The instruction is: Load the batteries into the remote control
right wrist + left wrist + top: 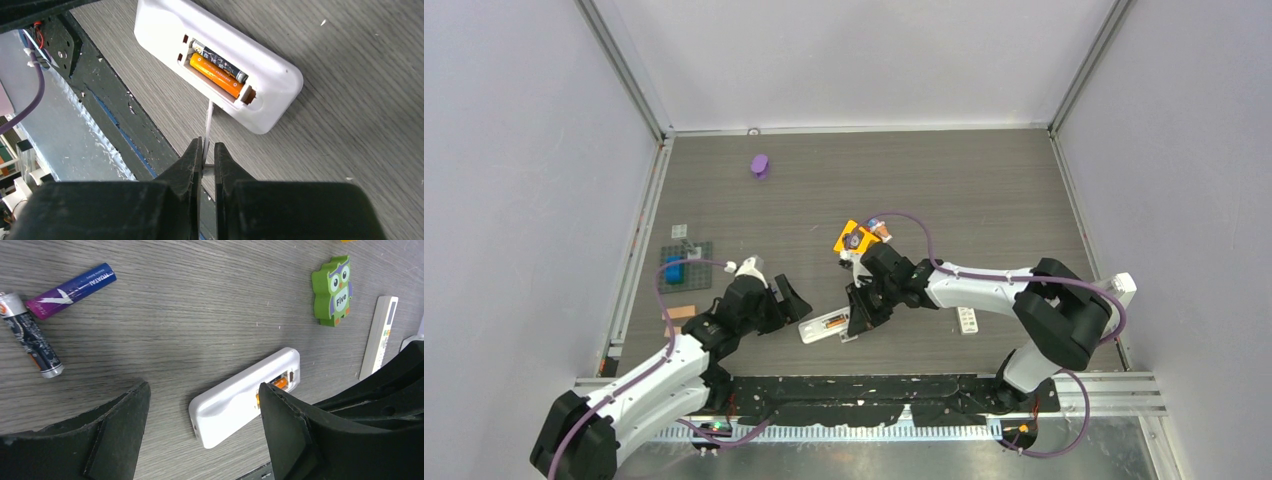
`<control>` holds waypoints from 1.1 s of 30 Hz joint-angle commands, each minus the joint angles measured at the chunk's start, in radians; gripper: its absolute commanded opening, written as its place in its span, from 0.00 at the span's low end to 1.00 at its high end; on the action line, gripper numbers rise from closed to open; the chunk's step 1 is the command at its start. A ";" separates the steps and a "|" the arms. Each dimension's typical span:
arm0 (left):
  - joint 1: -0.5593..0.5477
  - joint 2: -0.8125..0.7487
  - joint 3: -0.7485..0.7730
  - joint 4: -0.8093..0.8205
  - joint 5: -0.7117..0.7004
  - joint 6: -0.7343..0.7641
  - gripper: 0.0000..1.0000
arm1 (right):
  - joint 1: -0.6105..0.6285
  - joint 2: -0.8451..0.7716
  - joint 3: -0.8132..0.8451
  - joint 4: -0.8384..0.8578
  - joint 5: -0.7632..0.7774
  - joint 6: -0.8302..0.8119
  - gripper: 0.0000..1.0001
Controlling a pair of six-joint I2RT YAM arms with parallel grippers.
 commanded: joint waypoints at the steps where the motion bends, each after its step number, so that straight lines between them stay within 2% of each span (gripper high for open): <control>1: 0.003 0.019 -0.016 0.052 0.032 -0.029 0.80 | -0.005 -0.040 0.020 0.043 -0.088 0.001 0.05; 7: 0.003 -0.015 -0.025 0.051 0.029 -0.025 0.79 | -0.010 -0.100 0.023 0.066 -0.216 0.008 0.05; 15: 0.004 -0.103 -0.042 0.028 0.058 0.007 0.73 | -0.039 -0.111 0.021 0.142 -0.272 0.043 0.05; 22: 0.003 -0.219 -0.036 -0.029 0.074 0.055 0.58 | -0.053 -0.139 -0.024 0.312 -0.401 0.121 0.05; 28: 0.003 -0.396 0.008 -0.066 0.202 0.146 0.46 | -0.057 -0.202 -0.053 0.410 -0.501 0.152 0.05; 33: 0.004 -0.564 0.045 -0.063 0.329 0.199 0.46 | -0.059 -0.272 -0.062 0.469 -0.548 0.177 0.05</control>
